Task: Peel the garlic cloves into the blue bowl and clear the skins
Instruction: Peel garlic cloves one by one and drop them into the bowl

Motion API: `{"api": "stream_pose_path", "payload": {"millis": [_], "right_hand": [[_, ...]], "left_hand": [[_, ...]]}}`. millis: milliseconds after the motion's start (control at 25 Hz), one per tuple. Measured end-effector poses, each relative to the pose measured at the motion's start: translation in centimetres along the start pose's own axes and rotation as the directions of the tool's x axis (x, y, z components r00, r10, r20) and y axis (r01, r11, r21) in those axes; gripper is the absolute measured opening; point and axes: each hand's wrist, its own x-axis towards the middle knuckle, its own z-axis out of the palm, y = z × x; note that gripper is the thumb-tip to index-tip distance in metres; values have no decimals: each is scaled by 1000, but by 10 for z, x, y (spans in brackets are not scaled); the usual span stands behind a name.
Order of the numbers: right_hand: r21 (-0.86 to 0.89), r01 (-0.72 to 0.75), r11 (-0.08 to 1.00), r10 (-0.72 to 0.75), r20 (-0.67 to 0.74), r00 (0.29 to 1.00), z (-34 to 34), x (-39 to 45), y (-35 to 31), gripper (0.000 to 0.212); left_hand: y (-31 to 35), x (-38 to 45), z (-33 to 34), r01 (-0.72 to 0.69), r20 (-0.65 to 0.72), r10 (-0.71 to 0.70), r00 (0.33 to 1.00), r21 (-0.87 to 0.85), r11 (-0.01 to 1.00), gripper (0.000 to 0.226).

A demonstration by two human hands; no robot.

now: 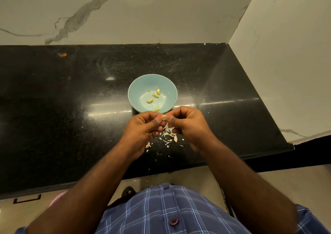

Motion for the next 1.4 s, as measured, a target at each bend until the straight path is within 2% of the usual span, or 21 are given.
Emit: {"api": "stream_pose_path", "payload": {"millis": [80, 160, 200, 280, 360, 480, 680, 800, 920, 1120, 1280, 1400], "right_hand": [[106, -141, 984, 139, 33, 990, -3, 3, 0, 14], [179, -198, 964, 193, 45, 980, -8, 5, 0, 15], [162, -171, 972, 168, 32, 985, -10, 6, 1, 15], [13, -21, 1000, 21, 20, 1000, -16, 7, 4, 16], [-46, 106, 993, -102, 75, 992, -18, 7, 7, 24], [-12, 160, 987, -157, 108, 982, -14, 8, 9, 26], [134, 145, 980, -153, 52, 987, -10, 7, 12, 22], [180, 147, 973, -150, 7, 989, -9, 7, 9, 17], [90, 146, 985, -142, -51, 989, -10, 10, 7, 13], [-13, 161, 987, -161, -40, 986, -9, 11, 6, 12], [-88, 168, 982, -172, -46, 984, -9, 12, 9, 9], [-77, 175, 981, -178, -24, 984, -9, 10, 9, 10]], "left_hand": [[0, 1, 5, 10, 0, -10, 1000, -13, 1000, 13], [0, 2, 7, 49, -4, -50, 999, -51, 997, 14], [0, 3, 9, 73, -11, -74, 997, -74, 995, 15], [1, 3, 11, 111, -13, -113, 994, -114, 987, 18], [2, 3, 13, 136, 12, -136, 991, -133, 982, 20], [2, 1, 18, 160, 51, -154, 987, -146, 976, 30], [1, 3, 20, 173, 63, -166, 984, -125, 977, 41], [-1, 5, 18, 104, 0, -104, 995, 26, 994, 32], [-2, 5, 16, -28, -69, 37, 997, 126, 992, 45], [-2, 6, 13, -142, -63, 149, 987, 95, 985, 33], [-5, 7, 12, -151, -48, 155, 987, 77, 986, 29], [-5, 6, 11, -127, -48, 130, 990, 55, 990, 22]]}}
